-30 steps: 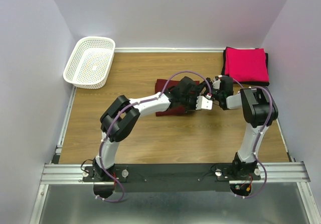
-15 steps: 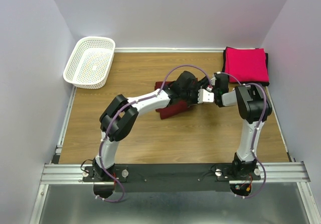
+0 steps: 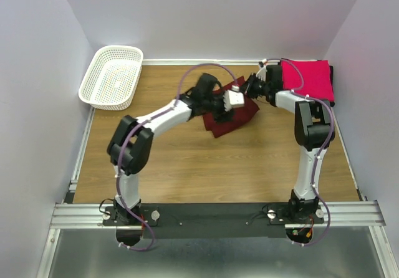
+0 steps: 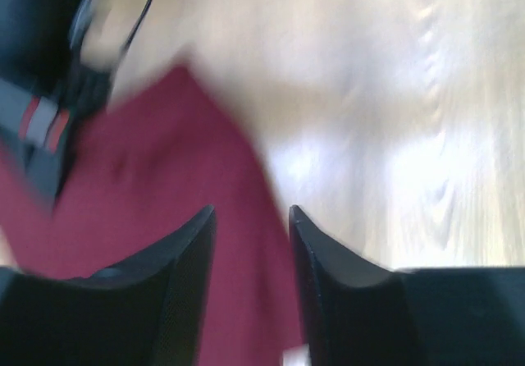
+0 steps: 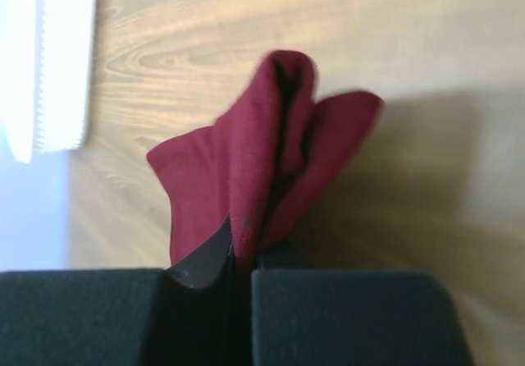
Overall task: Fold and stack the t-shirts
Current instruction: Put the neatly folded tshirt into the corner of the board with the right arm
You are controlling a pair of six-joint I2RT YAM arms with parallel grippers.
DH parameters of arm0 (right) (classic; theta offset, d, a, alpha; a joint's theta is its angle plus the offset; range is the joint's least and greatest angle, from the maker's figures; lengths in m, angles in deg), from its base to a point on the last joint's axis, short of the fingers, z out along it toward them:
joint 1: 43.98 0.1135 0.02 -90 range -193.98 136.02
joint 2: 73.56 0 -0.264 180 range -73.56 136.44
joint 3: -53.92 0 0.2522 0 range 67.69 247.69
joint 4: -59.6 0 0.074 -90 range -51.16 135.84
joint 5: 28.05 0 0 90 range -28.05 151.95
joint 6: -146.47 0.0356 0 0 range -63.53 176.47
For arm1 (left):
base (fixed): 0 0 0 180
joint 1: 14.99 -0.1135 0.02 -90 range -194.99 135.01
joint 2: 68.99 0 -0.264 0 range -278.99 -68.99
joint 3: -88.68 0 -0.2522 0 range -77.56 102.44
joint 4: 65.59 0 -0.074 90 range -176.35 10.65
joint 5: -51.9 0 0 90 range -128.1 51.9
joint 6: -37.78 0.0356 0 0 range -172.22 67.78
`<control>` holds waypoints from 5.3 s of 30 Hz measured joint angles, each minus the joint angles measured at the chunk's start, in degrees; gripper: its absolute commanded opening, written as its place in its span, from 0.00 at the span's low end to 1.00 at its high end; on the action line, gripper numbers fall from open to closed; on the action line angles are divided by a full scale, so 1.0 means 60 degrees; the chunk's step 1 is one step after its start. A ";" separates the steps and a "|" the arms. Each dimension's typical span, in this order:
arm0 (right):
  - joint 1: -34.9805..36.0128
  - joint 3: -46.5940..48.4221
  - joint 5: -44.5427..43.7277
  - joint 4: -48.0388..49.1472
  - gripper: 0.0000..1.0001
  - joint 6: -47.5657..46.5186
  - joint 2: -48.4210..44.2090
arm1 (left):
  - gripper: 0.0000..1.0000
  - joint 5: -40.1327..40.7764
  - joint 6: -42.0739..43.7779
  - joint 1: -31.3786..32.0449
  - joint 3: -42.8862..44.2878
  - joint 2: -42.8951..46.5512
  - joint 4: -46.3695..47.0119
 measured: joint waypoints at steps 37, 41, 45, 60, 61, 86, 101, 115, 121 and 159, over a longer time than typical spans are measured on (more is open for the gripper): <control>-0.1880 0.7311 -0.2178 -0.6666 0.01 -0.7442 0.0732 | 0.91 -0.0270 -0.1326 -0.2007 -0.3479 0.3523 -0.0525; -0.1938 0.7512 -0.2255 -0.6779 0.01 -0.7497 0.0495 | 0.91 -0.0266 -0.1326 -0.2007 -0.3694 0.3523 -0.0415; -0.1974 0.7672 -0.2295 -0.6972 0.01 -0.7537 0.0244 | 0.91 -0.0262 -0.1326 -0.2007 -0.3796 0.3523 -0.0324; -0.2087 0.8007 -0.2299 -0.7435 0.00 -0.7563 -0.0535 | 0.91 -0.0270 -0.1322 -0.2007 -0.3996 0.3523 -0.0135; -0.2131 0.8025 -0.2291 -0.7453 0.00 -0.7563 -0.0605 | 0.91 -0.0270 -0.1322 -0.2007 -0.4000 0.3523 -0.0135; -0.3763 0.8160 -0.1555 -0.7639 0.01 -0.7675 0.0219 | 0.91 -0.0459 -0.1275 -0.2007 -0.3512 0.3180 -0.0831; -0.5020 0.9096 -0.0954 -0.7617 0.09 -0.8276 0.1672 | 0.92 -0.0455 -0.1224 -0.2007 -0.3315 0.2980 -0.1246; -0.5125 0.9267 -0.1847 -0.7482 1.00 -0.8816 0.2284 | 0.92 -0.0984 -0.1920 -0.2707 -0.2889 0.2954 -0.1570; -0.5125 0.8819 -0.1752 -0.7450 1.00 -0.8604 0.1519 | 0.92 -0.1162 -0.2510 -0.3781 -0.2889 0.3617 -0.1475; -0.0433 -0.2543 -0.0699 -0.7410 1.00 -0.6444 -0.6113 | 0.92 0.1304 -0.3464 -0.5716 -0.4116 0.6641 -0.2215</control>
